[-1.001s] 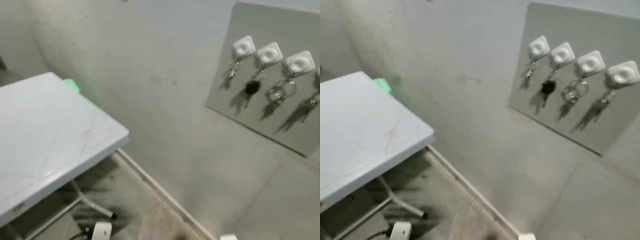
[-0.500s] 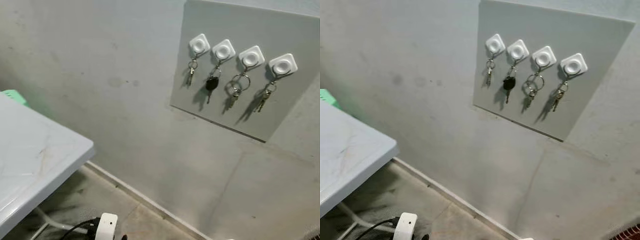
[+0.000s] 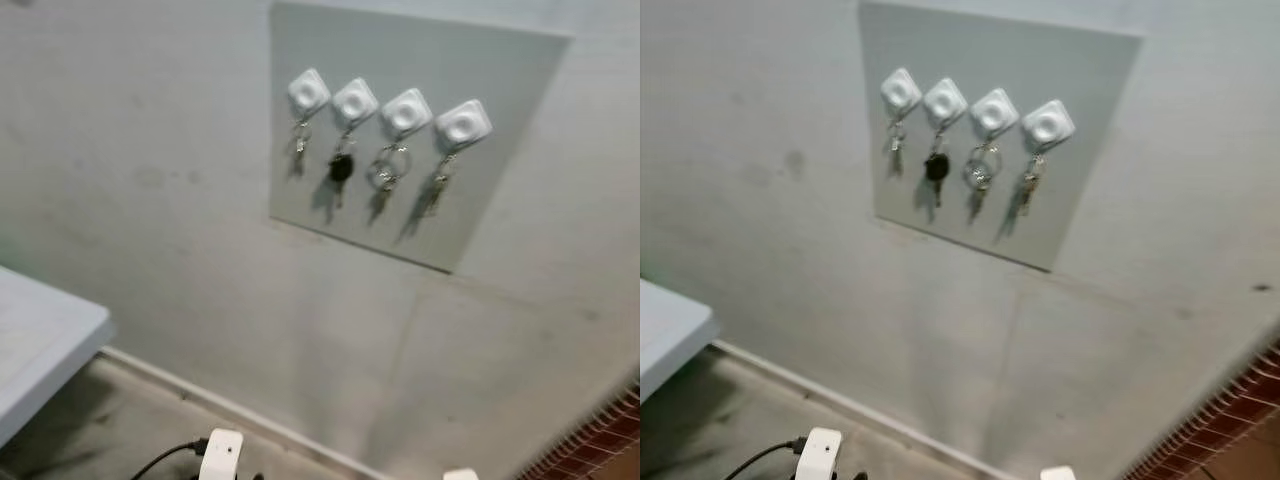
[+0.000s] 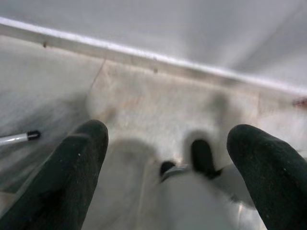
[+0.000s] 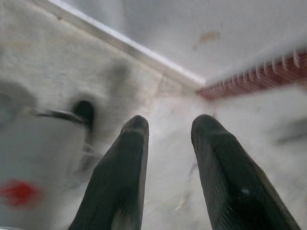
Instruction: Hang keys on a hook
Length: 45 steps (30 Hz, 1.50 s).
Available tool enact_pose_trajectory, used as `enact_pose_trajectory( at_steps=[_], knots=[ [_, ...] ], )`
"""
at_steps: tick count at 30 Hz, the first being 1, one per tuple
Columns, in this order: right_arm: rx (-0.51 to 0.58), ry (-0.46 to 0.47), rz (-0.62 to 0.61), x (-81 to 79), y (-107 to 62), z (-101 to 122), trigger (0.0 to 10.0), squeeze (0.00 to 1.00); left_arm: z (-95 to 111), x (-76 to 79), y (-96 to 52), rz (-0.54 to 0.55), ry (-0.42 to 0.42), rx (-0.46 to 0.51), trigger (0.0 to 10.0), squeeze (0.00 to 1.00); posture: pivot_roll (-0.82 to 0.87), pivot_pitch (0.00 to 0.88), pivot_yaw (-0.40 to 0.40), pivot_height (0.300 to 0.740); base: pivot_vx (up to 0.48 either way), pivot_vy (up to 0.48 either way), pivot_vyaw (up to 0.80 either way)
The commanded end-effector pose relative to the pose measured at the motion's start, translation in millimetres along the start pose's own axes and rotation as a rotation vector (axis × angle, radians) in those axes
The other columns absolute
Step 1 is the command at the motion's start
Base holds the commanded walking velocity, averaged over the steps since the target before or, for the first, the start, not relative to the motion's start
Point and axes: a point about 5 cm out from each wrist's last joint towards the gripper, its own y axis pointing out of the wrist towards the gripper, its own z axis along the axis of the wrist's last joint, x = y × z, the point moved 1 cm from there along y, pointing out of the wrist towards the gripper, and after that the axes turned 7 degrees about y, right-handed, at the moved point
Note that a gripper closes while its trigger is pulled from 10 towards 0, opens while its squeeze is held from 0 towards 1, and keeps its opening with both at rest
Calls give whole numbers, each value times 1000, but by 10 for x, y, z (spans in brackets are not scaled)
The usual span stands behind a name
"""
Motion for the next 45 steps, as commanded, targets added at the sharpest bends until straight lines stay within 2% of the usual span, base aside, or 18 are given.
enact_pose_trajectory(
  at_steps=[1,15,29,31,39,45],
  knots=[
    [-14,-1,1,6,-8,-39,10000,0,78,-22,18,12,8,12,10000,0,6,0,-41,740,0,0,-781],
    [-12,-3,-4,19,-2,-11,10000,0,110,-16,28,13,-5,14,10000,0,10,0,-49,740,0,0,-774],
    [2,19,-1,21,-1,8,10000,0,105,3,26,0,8,16,10000,0,10,0,-50,740,0,0,0],
    [6,70,-18,44,-3,6,10000,0,108,5,26,-1,-3,20,10000,0,10,0,-46,740,0,0,0],
    [9,81,-21,15,-2,-1,10000,0,102,-15,23,-5,-5,20,10000,0,-4,0,-6,740,0,0,0],
    [9,148,-26,-21,-2,-25,10000,0,128,-49,25,-13,24,23,10000,0,-21,0,24,740,0,0,0]
  ],
)
